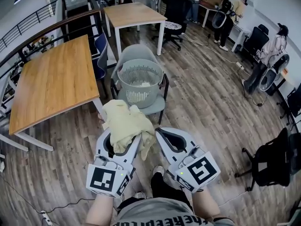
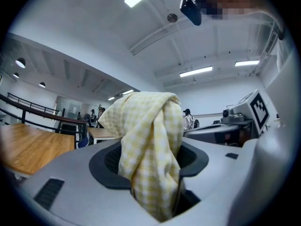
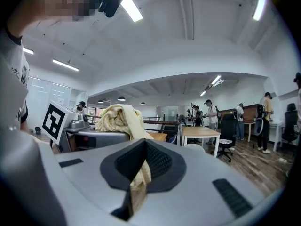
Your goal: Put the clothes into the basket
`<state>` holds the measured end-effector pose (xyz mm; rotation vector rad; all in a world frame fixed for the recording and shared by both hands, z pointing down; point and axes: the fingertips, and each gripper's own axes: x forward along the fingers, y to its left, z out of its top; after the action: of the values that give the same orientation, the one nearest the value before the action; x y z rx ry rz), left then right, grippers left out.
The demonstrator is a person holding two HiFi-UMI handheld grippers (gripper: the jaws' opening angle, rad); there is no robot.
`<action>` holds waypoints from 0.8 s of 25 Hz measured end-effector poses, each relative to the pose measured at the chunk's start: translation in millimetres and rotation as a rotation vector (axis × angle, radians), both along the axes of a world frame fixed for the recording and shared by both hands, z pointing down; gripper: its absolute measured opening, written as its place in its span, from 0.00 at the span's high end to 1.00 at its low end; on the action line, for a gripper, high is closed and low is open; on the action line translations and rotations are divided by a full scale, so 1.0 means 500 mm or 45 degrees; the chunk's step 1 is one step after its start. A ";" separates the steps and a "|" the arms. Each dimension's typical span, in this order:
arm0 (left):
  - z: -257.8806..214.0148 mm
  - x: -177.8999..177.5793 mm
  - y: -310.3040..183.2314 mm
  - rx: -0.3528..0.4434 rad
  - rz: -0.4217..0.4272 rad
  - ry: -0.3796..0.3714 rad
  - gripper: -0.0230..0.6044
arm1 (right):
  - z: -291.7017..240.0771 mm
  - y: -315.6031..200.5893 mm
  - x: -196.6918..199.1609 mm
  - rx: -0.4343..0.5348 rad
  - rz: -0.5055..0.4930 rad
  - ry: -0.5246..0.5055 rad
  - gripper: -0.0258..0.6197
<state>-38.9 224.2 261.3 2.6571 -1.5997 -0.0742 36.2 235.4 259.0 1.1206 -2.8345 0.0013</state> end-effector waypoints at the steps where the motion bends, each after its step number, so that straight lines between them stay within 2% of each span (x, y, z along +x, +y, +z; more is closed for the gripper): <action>1: -0.002 0.004 -0.017 0.000 -0.011 -0.001 0.56 | -0.004 -0.019 0.005 0.001 -0.011 -0.003 0.95; 11: -0.007 0.076 -0.172 -0.003 -0.091 -0.014 0.56 | -0.007 -0.183 0.076 -0.010 -0.099 -0.014 0.95; 20: 0.001 0.127 -0.242 -0.013 -0.134 -0.034 0.56 | 0.009 -0.261 0.128 -0.027 -0.146 -0.040 0.95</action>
<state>24.8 103.2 261.6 2.5760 -1.7421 -0.0334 100.1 105.1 263.6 0.9607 -2.9150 0.0411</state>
